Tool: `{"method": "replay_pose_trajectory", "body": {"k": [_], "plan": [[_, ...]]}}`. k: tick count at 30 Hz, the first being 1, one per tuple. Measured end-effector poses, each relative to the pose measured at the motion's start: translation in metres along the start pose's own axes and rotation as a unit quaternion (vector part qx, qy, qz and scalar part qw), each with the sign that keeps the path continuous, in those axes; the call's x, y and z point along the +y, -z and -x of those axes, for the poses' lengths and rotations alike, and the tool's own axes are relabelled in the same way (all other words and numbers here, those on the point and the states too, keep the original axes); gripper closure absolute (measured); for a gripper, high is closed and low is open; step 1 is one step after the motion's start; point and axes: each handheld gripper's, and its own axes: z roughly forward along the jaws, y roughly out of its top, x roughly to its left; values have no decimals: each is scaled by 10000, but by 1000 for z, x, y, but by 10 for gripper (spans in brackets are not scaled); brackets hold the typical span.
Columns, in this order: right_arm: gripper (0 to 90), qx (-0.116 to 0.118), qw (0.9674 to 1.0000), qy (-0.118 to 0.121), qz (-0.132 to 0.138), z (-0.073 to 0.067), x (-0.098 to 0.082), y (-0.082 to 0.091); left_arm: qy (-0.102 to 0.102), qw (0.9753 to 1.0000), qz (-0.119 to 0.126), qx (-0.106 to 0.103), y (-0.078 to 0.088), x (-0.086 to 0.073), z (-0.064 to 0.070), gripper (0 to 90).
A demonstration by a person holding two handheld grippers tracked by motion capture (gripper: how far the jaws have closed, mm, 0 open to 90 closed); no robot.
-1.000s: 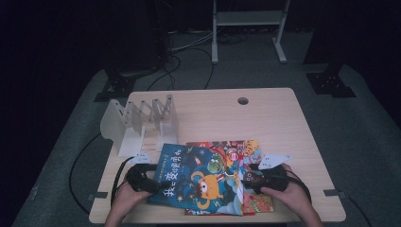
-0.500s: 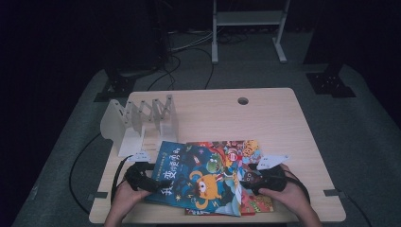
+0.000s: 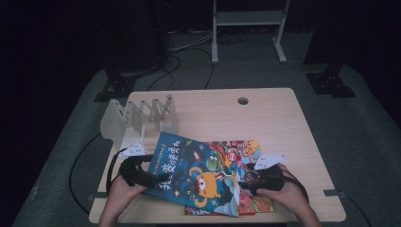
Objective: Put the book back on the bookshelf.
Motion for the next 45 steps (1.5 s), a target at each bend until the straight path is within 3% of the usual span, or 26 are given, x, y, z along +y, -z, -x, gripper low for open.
{"method": "replay_pose_trajectory", "body": {"k": [9,17,26,29,30,33,37,43,44,45], "plan": [[217,28,10000,60,-42,-5,4,-4,-332,9993,-129,-81,12,37,8,0],[217,42,9999,49,-84,-16,11,-10,-613,9968,-510,-89,11,76,3,0],[234,-5,10000,21,-73,-25,16,-16,-737,9950,-637,-231,9,107,1,34],[238,-15,10000,4,-92,-29,18,-18,-728,9936,-761,-408,5,113,1,97],[239,-23,9999,-12,-101,-32,20,-20,-756,9915,-886,-584,1,118,2,122],[250,-25,10000,-10,-73,-35,22,-22,-756,9905,-931,-669,0,123,2,170],[254,-19,10000,-10,-28,-39,24,-25,-597,9902,-1020,-738,3,133,-2,289],[254,-33,10000,7,-13,-39,24,-26,-551,9900,-1196,-512,1,139,-6,389],[254,-43,10000,6,-11,-40,25,-26,-463,9902,-1237,-442,1,141,-7,450],[254,-43,10000,6,-11,-40,25,-26,-437,9902,-1263,-410,1,142,-8,450]]}}
